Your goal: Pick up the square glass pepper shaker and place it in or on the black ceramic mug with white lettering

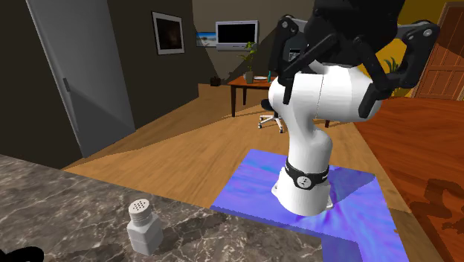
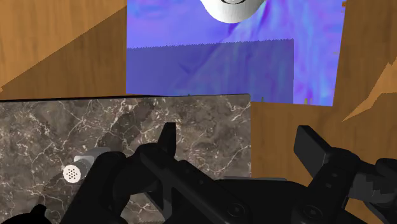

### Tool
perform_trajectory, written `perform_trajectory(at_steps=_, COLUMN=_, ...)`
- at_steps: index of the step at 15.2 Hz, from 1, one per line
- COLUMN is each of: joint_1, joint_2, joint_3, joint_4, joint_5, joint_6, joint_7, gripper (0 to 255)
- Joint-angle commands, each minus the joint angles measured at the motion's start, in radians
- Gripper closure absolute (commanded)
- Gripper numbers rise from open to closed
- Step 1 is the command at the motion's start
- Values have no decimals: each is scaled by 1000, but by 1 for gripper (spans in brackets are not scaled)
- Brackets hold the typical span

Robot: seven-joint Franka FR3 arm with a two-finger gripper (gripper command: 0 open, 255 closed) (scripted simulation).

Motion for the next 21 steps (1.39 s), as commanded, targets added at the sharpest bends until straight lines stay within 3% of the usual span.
perform_trajectory(at_steps=1, joint_1=0, joint_2=0, joint_3=0, joint_4=0, joint_5=0, joint_6=0, joint_7=0, gripper=0)
perform_trajectory(at_steps=12, joint_1=-79, joint_2=228, joint_3=-198, joint_4=-28, joint_5=-145, joint_6=288, joint_7=-224, gripper=0)
perform_trajectory(at_steps=21, joint_1=-121, joint_2=523, joint_3=-338, joint_4=77, joint_5=-172, joint_6=507, joint_7=-406, gripper=0)
